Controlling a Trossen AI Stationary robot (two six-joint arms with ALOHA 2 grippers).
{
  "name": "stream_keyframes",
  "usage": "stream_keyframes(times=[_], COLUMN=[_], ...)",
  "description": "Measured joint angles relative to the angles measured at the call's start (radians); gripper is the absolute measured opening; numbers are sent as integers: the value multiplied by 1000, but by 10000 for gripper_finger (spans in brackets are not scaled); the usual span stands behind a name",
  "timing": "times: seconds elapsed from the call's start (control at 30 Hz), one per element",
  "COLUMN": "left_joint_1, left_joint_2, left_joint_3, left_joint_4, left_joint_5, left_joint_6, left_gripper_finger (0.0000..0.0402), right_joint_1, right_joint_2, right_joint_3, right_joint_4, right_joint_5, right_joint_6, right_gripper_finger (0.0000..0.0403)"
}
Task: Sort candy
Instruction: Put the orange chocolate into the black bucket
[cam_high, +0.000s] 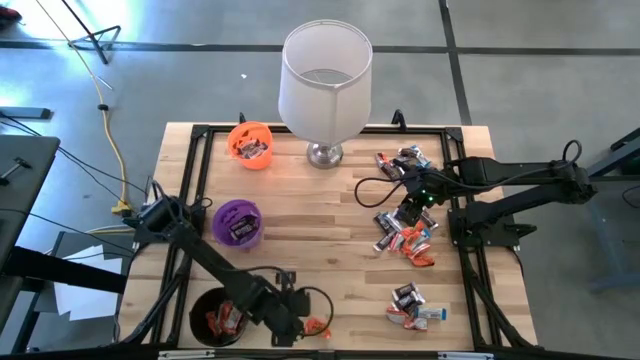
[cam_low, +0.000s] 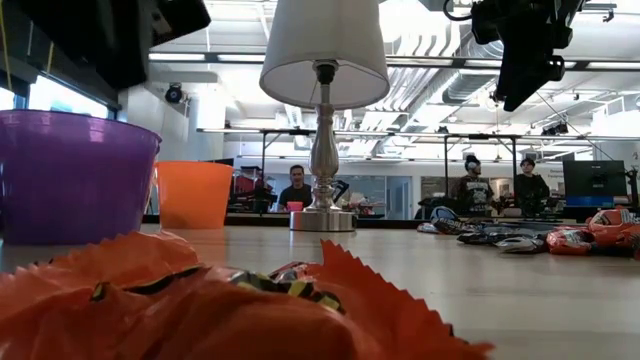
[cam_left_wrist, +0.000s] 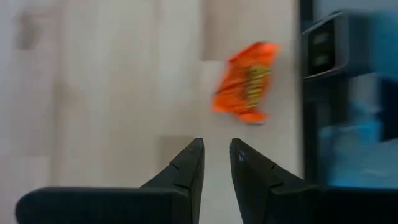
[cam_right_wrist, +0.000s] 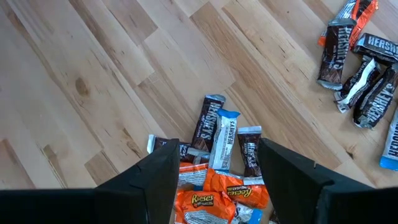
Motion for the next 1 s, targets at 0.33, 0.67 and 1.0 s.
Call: stream_keyframes(times=[0.33, 0.67, 1.0], left_joint_1=[-13, -3, 54], left_joint_2=[35, 123, 158], left_joint_3=[1, 0, 2], left_joint_4=[260, 324, 367], left_joint_5=[79, 127, 129], left_joint_6=[-51, 132, 231], left_gripper_finger=[105, 151, 152], right_joint_1=[0, 0, 0], right_joint_2=[0, 0, 0], right_joint_3=[0, 0, 0], right_joint_4=[0, 0, 0], right_joint_5=[0, 0, 0], right_joint_6=[0, 0, 0], right_gripper_finger=[211, 211, 211])
